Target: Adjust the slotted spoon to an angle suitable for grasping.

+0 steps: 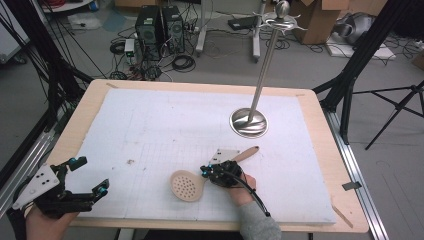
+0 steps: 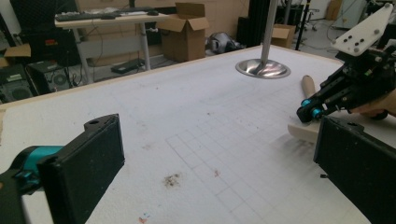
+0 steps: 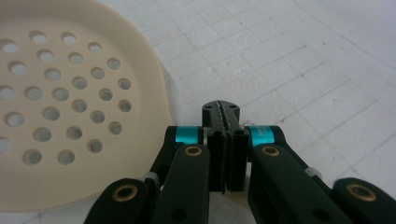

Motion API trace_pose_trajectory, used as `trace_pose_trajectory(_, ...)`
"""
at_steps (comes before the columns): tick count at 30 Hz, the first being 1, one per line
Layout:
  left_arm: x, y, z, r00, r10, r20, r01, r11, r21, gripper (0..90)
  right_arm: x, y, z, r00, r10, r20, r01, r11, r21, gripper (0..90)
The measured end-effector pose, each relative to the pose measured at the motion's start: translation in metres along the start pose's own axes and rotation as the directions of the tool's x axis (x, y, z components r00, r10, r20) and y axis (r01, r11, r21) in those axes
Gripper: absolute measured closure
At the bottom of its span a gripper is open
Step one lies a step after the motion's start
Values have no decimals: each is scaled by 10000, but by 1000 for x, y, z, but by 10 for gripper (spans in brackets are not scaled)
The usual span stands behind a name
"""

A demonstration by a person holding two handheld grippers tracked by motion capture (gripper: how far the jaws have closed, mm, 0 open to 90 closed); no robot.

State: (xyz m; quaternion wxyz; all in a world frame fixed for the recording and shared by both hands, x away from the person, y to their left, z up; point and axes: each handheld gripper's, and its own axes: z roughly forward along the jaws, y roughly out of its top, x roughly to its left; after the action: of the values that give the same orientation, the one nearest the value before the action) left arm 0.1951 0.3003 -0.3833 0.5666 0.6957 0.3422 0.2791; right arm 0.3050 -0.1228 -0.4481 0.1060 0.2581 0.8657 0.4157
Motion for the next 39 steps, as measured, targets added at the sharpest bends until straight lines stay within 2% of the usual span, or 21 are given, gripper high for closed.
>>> trace_pose_trajectory(1, 1, -1, 0, 10000, -39, -18, 39, 10000, 10, 21, 0, -1, -1, 9999, 147, -50, -147, 9999, 21, 900)
trace_pose_trajectory(7, 5, -2, -3, 9998, -184, -59, 184, 9998, 6, 21, 1, -2, -2, 9996, 274, -19, -274, 9996, 72, 900)
trace_pose_trajectory(11, 5, -1, -3, 9998, -179, -39, 179, 9998, -23, 21, 3, -3, -4, 9997, 226, 21, -226, 9997, 73, 900)
trace_pose_trajectory(14, 4, 1, -1, 9989, -402, 241, 407, 9989, -220, 21, 3, -6, -6, 9998, 174, -1, -174, 9998, 41, 900)
trace_pose_trajectory(22, 4, 1, 2, 9991, -329, 261, 334, 9993, -158, 21, 3, -12, -14, 9999, 63, -84, -62, 9999, 85, 900)
trace_pose_trajectory(39, 4, 3, 14, 9983, -271, 514, 276, 9996, -84, 21, 4, -24, -28, 9996, 190, -212, -188, 9997, 123, 900)
